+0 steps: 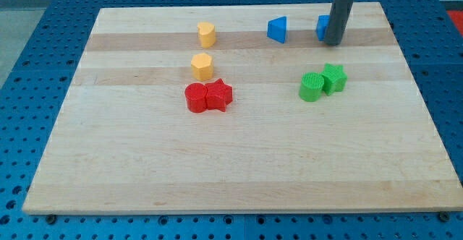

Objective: Adjust the green star at the bottom right side of the green circle

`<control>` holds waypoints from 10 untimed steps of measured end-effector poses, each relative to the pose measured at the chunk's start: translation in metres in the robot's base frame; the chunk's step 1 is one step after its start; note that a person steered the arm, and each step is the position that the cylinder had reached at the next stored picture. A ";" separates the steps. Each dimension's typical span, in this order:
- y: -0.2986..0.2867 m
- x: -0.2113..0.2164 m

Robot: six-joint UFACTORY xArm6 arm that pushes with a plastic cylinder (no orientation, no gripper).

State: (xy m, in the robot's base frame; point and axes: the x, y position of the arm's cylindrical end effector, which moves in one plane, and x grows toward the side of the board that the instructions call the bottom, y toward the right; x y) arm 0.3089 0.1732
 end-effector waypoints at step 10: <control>0.009 0.170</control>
State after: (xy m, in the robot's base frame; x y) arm 0.4785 0.1823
